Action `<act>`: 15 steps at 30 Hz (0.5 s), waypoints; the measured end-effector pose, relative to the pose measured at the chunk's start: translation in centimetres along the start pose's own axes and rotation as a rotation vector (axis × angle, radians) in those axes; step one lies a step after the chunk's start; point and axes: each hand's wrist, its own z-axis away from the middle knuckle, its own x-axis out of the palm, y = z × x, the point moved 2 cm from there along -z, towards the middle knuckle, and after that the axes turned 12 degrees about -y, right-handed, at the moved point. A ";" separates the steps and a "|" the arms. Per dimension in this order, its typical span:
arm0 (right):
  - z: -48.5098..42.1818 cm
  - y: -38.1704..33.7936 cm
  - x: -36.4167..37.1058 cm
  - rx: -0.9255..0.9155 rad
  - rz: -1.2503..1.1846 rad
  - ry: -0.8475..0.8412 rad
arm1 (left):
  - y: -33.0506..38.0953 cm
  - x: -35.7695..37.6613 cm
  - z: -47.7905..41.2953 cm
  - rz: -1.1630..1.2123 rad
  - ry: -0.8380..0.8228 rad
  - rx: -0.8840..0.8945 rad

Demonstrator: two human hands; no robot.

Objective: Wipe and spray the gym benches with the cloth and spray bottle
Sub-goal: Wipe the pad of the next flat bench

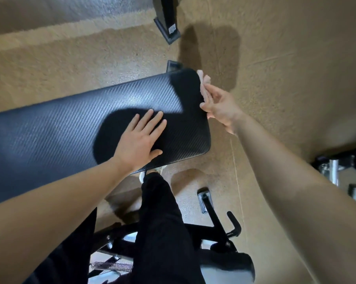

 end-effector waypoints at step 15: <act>-5.4 -7.9 4.4 -0.130 0.833 -0.065 | -2.4 -1.7 0.1 0.131 -0.085 0.133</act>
